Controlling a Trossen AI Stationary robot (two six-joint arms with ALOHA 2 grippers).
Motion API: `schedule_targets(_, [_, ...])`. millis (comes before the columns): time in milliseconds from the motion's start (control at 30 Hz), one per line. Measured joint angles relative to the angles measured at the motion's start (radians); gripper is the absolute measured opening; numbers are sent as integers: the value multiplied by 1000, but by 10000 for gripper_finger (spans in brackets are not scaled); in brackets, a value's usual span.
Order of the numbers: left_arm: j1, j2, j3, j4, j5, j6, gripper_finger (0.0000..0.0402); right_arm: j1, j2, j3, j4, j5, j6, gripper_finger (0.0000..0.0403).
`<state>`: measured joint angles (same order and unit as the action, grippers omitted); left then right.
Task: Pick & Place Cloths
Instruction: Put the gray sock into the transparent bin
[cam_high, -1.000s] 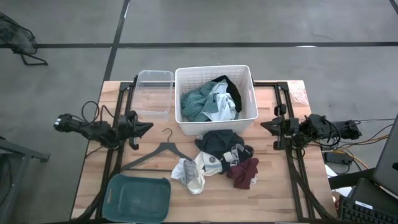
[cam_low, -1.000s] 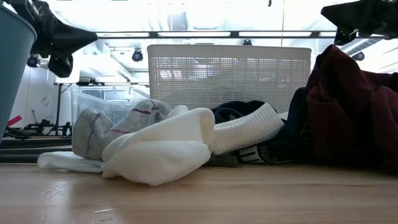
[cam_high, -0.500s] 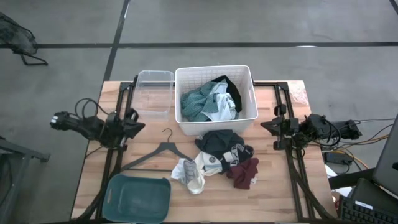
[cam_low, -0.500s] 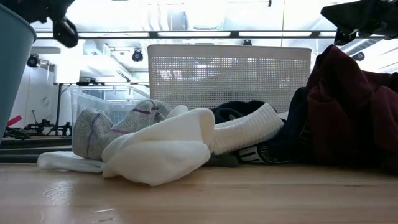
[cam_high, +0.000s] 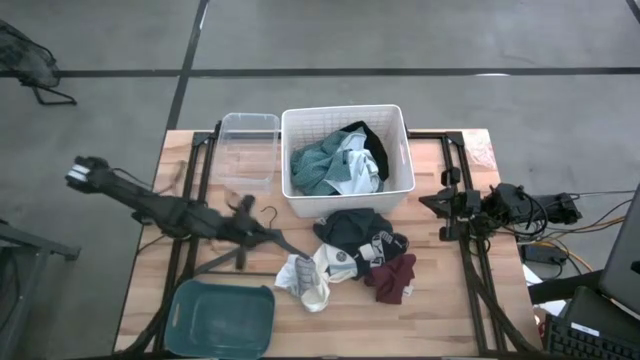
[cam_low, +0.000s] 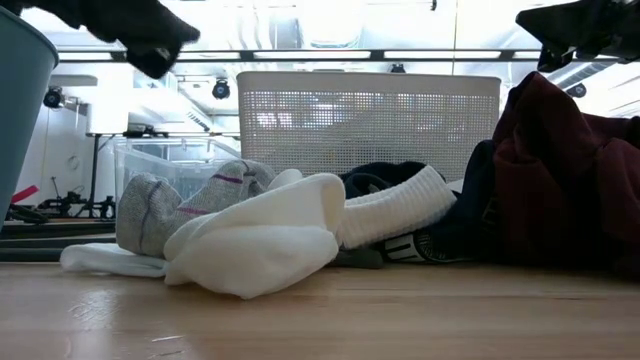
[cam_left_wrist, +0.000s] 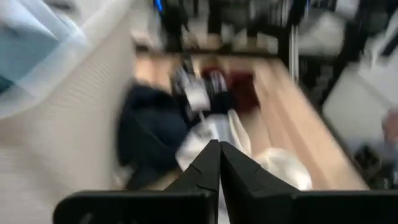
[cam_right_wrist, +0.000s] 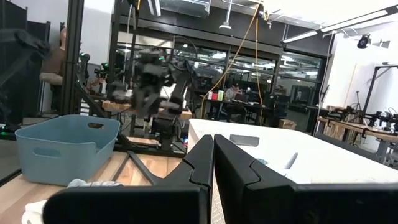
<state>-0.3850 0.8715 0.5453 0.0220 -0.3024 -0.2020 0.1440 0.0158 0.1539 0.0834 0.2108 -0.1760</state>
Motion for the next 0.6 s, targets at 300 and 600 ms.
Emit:
schedule_targets(300, [-112, 324, 207, -16, -58, 43, 48, 0, 0, 0, 0, 0, 0, 8])
schedule_targets(600, [-147, 525, 344, -45, -156, 9, 162, 0, 0, 0, 0, 0, 0, 8])
